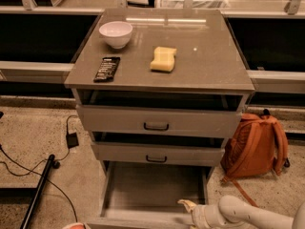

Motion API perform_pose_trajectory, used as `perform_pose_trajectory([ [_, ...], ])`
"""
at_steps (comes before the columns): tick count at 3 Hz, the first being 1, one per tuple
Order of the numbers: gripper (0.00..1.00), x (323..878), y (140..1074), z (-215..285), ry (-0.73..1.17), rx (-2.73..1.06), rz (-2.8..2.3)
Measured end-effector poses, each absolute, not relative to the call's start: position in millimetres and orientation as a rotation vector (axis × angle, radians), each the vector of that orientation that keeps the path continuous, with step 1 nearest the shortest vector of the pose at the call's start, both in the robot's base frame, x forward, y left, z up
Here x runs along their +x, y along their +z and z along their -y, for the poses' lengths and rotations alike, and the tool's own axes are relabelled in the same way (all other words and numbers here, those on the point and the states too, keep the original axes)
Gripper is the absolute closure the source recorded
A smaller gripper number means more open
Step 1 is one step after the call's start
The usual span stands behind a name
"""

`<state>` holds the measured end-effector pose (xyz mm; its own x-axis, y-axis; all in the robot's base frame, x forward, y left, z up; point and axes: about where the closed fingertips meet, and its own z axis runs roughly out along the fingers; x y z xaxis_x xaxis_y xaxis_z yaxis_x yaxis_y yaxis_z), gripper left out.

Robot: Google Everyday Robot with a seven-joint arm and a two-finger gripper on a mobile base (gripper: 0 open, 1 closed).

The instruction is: Close bottom drawer

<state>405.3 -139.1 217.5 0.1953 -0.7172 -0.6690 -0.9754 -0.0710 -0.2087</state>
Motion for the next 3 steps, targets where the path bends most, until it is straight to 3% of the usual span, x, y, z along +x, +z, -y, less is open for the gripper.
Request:
perform_pose_trajectory([
  [2,0.16,443.4,205.9,129.3,0.431,-1.795,-1.581],
  [3,0.25,454.8,203.5,120.3,0.396,-1.792,-1.586],
])
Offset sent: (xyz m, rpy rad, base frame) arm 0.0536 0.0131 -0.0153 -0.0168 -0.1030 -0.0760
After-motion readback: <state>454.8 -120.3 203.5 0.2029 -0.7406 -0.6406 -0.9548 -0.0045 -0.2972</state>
